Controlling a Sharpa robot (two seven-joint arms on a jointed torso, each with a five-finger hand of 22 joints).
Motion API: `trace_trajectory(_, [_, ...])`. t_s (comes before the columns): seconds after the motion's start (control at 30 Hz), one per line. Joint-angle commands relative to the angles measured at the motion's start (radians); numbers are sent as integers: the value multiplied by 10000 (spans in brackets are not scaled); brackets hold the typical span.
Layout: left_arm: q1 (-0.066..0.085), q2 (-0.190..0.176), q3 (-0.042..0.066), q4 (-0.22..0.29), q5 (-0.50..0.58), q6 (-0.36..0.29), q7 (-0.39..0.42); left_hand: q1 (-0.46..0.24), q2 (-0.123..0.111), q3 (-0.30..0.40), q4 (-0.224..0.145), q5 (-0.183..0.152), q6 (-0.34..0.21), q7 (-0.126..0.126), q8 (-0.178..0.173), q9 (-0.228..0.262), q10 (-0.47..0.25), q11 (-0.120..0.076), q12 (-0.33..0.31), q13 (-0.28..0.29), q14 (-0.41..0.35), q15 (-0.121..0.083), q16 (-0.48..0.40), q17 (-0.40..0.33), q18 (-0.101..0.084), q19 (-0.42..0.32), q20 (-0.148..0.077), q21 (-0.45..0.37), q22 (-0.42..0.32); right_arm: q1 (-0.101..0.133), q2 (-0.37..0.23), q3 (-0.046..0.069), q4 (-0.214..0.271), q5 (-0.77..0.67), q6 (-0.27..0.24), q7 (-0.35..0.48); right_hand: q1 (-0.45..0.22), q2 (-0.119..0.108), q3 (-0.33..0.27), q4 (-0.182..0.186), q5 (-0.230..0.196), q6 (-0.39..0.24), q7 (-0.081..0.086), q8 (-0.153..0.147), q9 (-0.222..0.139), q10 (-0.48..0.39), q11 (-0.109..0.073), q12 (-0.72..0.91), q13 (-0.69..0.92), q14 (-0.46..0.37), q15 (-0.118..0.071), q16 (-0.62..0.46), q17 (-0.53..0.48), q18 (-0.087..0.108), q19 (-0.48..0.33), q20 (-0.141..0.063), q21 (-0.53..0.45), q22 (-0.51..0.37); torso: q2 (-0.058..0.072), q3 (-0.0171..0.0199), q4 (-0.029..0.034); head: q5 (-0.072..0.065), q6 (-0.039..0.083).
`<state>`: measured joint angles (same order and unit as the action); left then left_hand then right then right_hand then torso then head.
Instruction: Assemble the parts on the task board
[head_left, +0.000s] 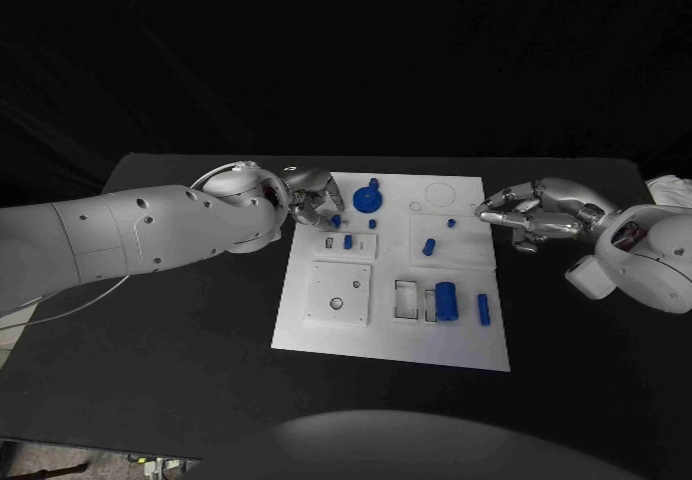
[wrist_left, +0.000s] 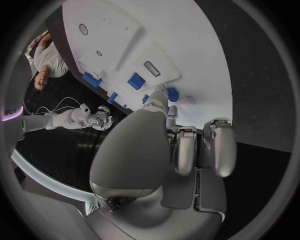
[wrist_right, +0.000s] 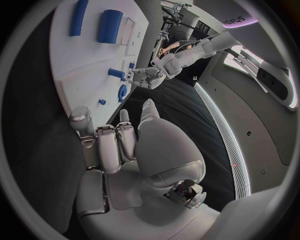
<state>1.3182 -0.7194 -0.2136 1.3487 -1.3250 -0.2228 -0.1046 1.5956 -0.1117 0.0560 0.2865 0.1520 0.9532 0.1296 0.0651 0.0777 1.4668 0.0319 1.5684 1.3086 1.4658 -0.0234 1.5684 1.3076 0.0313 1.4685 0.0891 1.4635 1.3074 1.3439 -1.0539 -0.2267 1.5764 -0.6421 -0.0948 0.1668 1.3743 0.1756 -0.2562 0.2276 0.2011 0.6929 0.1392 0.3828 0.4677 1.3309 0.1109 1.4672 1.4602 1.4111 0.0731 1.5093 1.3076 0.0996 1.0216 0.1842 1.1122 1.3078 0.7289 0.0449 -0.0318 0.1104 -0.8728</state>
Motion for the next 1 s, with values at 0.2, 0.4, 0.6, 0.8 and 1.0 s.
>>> trace_trajectory(0.2, [-5,69,3,-49,182,168,-94,-72,276,111,23,179,-160,11,-14,-69,1040,60,24,2622,1050,61,24,2632,23,238,42,-117,2010,-8,2,-1,10,-9,136,40,126,-3,10,-57,12,47,-16,-61,-14,-72,-30,-36,11,-60,-3,-54,1765,171,-1,-11,-21,1055,-1,-5,0,0,2])
trace_trajectory(0.4, [-16,98,3,-121,326,251,-119,-158,578,195,26,156,-120,17,20,-95,1040,66,24,2622,1050,65,24,2632,26,230,44,-143,2006,-8,2,-1,8,-9,160,29,153,10,22,-75,25,47,-15,-64,-17,-86,-31,-44,3,-74,-3,-60,1758,172,-7,-11,-28,1054,-2,-6,0,-15,2])
trace_trajectory(0.6, [-35,112,2,-137,314,345,-155,-25,633,249,-55,140,85,-2,97,-82,1040,62,24,2622,1050,60,24,2632,29,227,42,-161,2006,-8,2,-1,4,-9,181,28,170,15,28,-88,32,47,-16,-66,-18,-88,-32,-45,1,-72,-4,-59,1759,174,-14,-11,-35,1052,-4,-5,4,-12,2])
trace_trajectory(0.8, [-70,130,0,-156,138,454,-196,208,463,245,-178,138,175,0,102,-93,1040,68,24,2622,1050,60,24,2632,33,220,39,-184,2003,-9,4,-1,-3,-9,195,27,187,17,33,-100,36,51,-15,-67,-19,-99,-32,-51,-5,-80,-4,-63,1754,176,-22,-11,-43,1049,-5,-2,2,-4,2])
trace_trajectory(1.0, [-121,142,-4,-167,-83,493,-188,368,434,284,-231,68,387,-8,179,-75,1040,85,24,2622,1050,70,24,2632,35,217,45,-200,2002,-10,9,-1,-11,-10,205,32,197,17,36,-108,38,55,-15,-66,-20,-102,-33,-53,-6,-77,-5,-62,1756,175,-18,-10,-41,1050,-4,0,2,-11,2])
